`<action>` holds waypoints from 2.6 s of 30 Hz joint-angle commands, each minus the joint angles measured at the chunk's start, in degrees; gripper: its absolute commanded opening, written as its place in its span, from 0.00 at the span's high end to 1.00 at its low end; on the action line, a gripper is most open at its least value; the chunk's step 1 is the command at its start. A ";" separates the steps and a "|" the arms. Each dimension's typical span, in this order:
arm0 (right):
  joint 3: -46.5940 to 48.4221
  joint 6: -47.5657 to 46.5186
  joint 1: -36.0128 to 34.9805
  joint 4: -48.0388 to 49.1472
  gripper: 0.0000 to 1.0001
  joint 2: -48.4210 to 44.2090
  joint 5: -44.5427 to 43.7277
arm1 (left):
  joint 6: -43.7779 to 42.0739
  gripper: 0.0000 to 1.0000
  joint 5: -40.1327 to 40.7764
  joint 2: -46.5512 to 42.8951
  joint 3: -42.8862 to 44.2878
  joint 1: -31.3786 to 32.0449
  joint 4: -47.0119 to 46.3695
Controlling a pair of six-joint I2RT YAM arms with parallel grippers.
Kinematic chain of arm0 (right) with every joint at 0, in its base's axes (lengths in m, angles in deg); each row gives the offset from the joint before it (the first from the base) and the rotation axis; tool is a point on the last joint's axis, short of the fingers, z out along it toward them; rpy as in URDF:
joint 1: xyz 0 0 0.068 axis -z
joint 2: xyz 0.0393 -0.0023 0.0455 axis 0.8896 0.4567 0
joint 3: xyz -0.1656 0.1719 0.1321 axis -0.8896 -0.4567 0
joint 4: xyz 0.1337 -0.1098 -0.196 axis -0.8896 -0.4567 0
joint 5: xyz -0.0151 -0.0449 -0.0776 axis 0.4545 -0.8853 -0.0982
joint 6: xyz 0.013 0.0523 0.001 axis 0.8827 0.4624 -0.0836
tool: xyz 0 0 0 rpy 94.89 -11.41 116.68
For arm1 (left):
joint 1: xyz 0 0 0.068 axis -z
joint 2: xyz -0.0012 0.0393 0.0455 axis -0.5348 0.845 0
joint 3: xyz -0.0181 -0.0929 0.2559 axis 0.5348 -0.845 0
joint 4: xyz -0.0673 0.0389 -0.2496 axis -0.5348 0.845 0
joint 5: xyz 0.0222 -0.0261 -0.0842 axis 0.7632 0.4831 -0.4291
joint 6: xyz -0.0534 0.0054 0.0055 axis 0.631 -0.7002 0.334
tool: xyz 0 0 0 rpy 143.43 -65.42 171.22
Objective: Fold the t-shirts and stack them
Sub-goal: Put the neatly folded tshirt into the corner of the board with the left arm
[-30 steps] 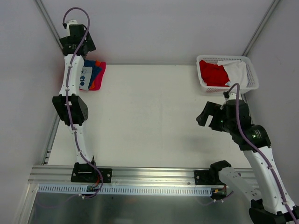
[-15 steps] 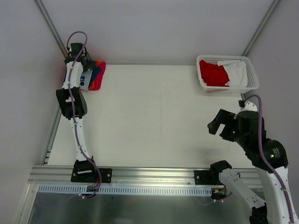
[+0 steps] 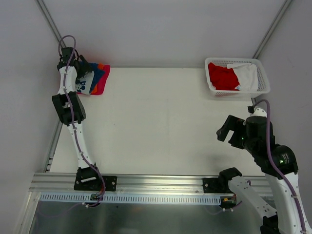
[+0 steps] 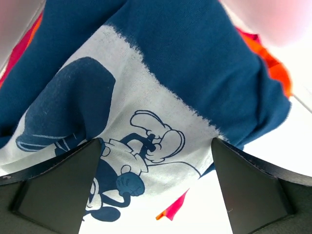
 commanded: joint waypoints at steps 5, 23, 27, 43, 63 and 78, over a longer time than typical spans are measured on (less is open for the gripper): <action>-4.13 1.87 -0.40 4.14 0.01 -1.42 1.07 | 4.54 0.01 -5.43 -9.08 1.30 3.24 0.61; -11.16 3.09 -0.40 10.64 0.00 -6.78 6.60 | -7.32 0.01 -28.36 -53.45 -29.93 17.31 -13.67; -12.31 3.89 -0.40 12.32 0.00 -7.04 8.72 | -2.41 0.01 -36.96 -65.43 -50.80 17.05 -28.48; -16.52 4.41 -0.40 12.22 0.00 -11.18 9.94 | -8.81 0.01 7.04 -87.07 -63.48 17.57 2.36; -17.84 4.68 -0.40 11.44 0.01 -11.18 10.21 | -6.97 0.01 19.88 -77.83 -64.97 18.37 9.66; -19.43 4.59 -0.40 11.00 0.01 -12.41 9.86 | -8.81 0.01 12.32 -79.59 -66.63 18.28 6.50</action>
